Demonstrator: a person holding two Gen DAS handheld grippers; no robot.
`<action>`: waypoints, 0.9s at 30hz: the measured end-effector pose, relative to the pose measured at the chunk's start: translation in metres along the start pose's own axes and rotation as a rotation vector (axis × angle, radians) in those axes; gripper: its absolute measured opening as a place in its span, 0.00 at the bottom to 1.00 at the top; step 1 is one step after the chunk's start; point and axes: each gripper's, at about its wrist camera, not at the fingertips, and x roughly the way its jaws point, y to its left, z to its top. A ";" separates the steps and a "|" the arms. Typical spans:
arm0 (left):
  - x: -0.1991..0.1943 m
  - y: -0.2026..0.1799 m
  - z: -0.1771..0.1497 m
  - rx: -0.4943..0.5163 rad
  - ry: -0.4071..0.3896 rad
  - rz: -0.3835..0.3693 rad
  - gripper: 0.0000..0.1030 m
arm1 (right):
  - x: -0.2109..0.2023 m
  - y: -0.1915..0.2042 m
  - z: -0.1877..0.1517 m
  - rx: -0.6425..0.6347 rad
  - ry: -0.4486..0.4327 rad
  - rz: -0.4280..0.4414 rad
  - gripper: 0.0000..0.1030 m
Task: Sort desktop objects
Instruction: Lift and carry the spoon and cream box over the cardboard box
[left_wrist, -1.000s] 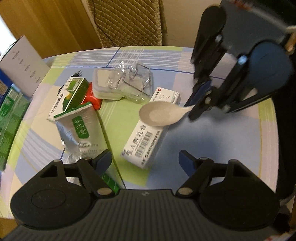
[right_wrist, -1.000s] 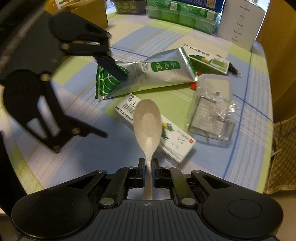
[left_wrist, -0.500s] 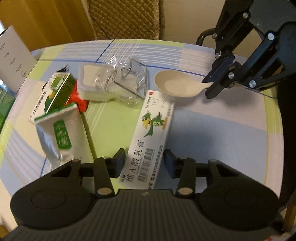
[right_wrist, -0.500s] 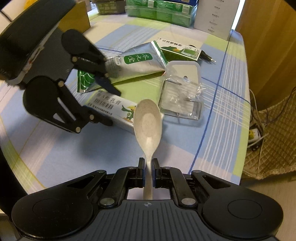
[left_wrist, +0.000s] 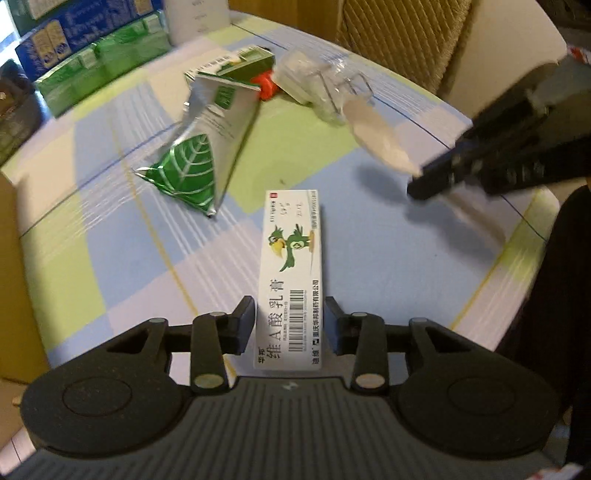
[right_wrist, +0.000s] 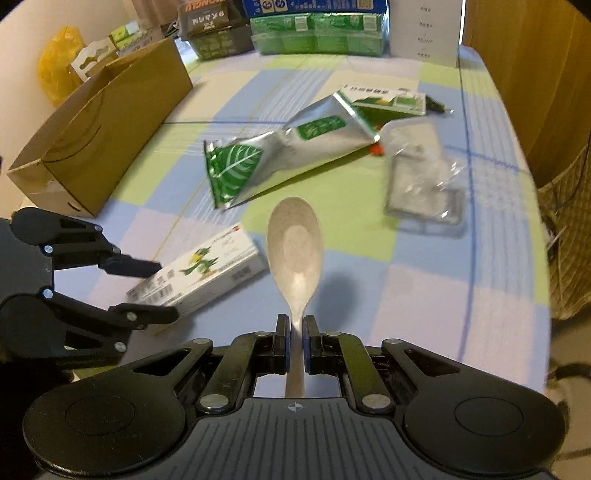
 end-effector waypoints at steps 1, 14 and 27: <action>0.001 -0.002 -0.001 0.007 -0.004 0.004 0.36 | 0.002 0.003 -0.002 0.007 0.003 -0.002 0.03; 0.023 0.003 0.012 0.017 -0.023 -0.034 0.36 | 0.012 0.002 -0.014 0.100 0.010 -0.044 0.03; -0.020 0.024 0.011 -0.070 -0.072 0.008 0.32 | -0.011 0.015 -0.009 0.120 -0.053 -0.049 0.03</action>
